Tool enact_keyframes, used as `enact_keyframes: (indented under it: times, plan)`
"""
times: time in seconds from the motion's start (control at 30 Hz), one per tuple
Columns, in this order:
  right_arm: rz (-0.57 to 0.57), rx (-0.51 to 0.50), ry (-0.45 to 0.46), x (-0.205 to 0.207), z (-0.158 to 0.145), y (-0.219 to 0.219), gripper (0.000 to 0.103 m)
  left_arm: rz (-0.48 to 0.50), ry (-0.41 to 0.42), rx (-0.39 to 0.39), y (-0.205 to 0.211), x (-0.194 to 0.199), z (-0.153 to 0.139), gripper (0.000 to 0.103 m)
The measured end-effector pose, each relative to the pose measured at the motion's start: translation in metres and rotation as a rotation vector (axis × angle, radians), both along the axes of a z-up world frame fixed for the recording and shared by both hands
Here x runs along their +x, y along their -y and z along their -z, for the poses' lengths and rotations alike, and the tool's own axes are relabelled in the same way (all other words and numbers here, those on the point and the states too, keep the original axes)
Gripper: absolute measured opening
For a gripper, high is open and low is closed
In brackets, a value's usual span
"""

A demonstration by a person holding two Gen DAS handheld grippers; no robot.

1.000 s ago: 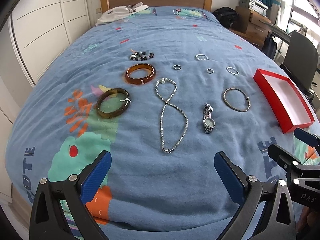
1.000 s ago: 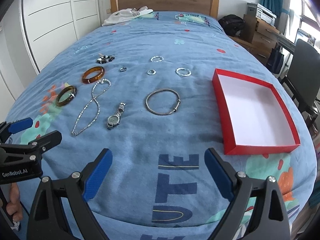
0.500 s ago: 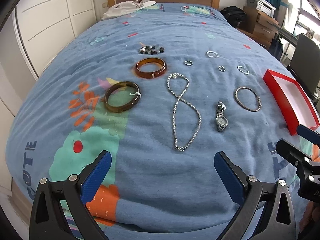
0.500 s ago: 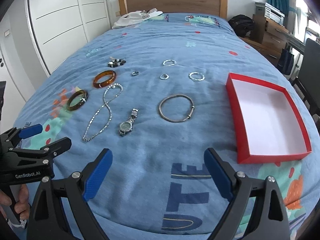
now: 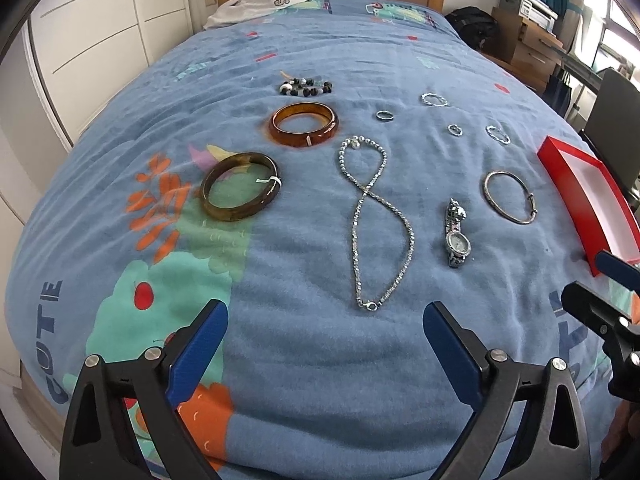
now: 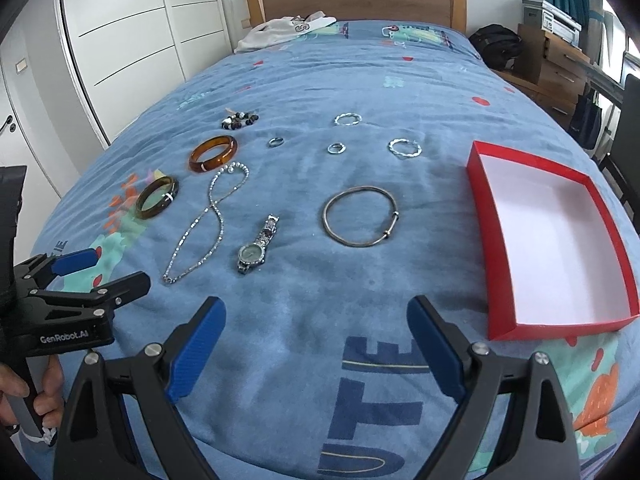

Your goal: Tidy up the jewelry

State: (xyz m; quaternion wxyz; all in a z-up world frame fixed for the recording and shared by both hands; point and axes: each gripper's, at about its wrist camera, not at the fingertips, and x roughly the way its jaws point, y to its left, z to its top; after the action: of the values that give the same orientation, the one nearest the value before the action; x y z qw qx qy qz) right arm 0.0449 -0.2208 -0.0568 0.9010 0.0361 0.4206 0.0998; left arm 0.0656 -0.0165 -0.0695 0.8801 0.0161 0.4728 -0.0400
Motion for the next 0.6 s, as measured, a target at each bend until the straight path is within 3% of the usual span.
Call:
enact_keyframes:
  times: [0.33, 0.47, 0.6]
  plan:
    - [-0.015, 0.014, -0.016, 0.007, 0.007, -0.005, 0.085, -0.005, -0.003, -0.008, -0.008, 0.007, 0.004, 0.095]
    - [-0.035, 0.028, -0.029, 0.010, 0.008, -0.008, 0.069, -0.008, -0.008, -0.013, -0.010, 0.007, 0.007, 0.094]
    - [-0.041, 0.042, -0.037, 0.014, 0.010, -0.010, 0.064, -0.031, -0.018, -0.034, -0.017, 0.009, 0.008, 0.093]
